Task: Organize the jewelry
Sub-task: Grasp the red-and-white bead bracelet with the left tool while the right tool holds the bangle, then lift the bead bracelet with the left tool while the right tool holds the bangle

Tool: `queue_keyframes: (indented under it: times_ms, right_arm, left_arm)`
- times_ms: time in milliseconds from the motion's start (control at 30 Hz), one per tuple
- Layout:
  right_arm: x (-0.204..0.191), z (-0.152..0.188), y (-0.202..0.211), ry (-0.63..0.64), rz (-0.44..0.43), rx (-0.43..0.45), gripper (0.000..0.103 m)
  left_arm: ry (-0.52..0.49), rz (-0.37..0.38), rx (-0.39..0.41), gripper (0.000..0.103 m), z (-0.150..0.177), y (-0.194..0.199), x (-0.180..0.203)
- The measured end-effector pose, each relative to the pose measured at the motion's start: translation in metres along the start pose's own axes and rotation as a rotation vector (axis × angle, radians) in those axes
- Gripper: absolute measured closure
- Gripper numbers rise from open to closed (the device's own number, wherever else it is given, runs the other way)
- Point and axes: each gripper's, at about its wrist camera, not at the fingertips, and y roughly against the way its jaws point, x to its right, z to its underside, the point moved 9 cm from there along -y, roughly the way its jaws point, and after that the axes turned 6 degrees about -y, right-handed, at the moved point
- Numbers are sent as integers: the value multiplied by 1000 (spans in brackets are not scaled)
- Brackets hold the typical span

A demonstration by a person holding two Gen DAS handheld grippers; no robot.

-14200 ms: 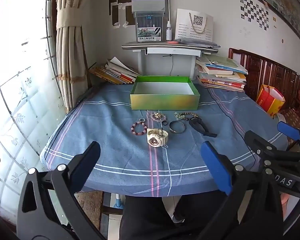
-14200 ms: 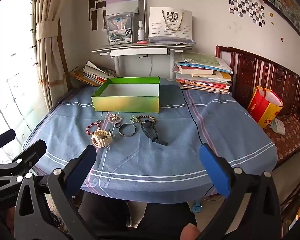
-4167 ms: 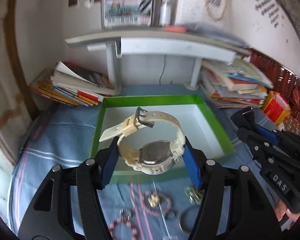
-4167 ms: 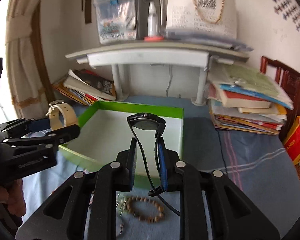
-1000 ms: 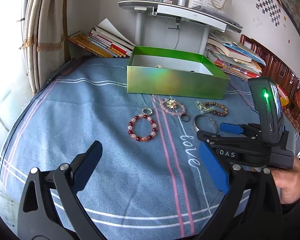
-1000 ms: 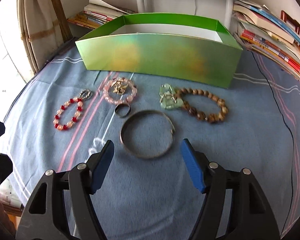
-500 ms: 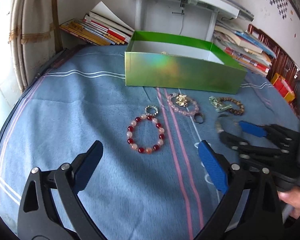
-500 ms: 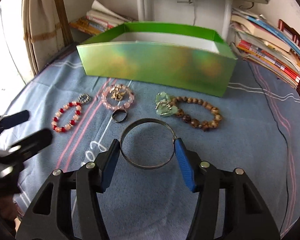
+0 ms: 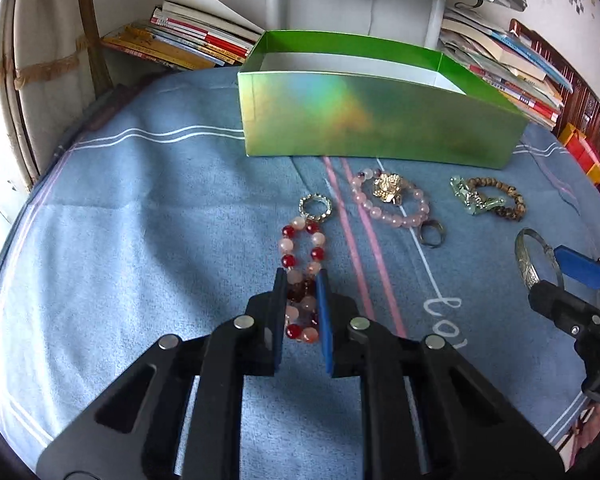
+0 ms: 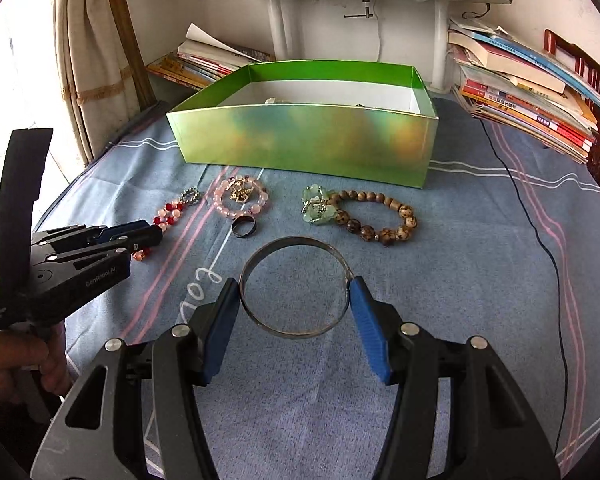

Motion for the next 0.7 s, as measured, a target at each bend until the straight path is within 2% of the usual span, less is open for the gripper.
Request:
queue_keyframes:
  times_ms: [67, 100, 133, 300, 400, 467, 500, 533, 700]
  right_arm:
    - [0, -1, 3, 1, -3, 7, 47]
    - [-1, -2, 5, 1, -4, 12, 47]
    - [-1, -2, 8, 1, -6, 19, 47]
    - [-1, -3, 25, -2, -11, 47, 47]
    - [-2, -1, 35, -6, -17, 63, 47]
    - [-5, 1, 41, -5, -26, 70, 47]
    - [-6, 2, 43, -1, -29, 72, 47]
    - [-6, 3, 45, 2, -31, 74, 47]
    - [-6, 8, 48, 3, -34, 71, 47]
  left_arm:
    - [-4, 8, 9, 89, 1, 2, 0]
    - [2, 11, 19, 99, 2, 5, -1]
    - [13, -3, 46, 103, 1, 12, -4]
    - [22, 14, 88, 103, 3, 45, -6]
    - [31, 16, 72, 102, 7, 49, -7]
    - [73, 5, 56, 95, 9, 44, -14]
    - [85, 0, 53, 81, 11, 43, -18]
    - [91, -14, 49, 74, 11, 40, -22]
    - [65, -50, 25, 64, 2, 22, -26]
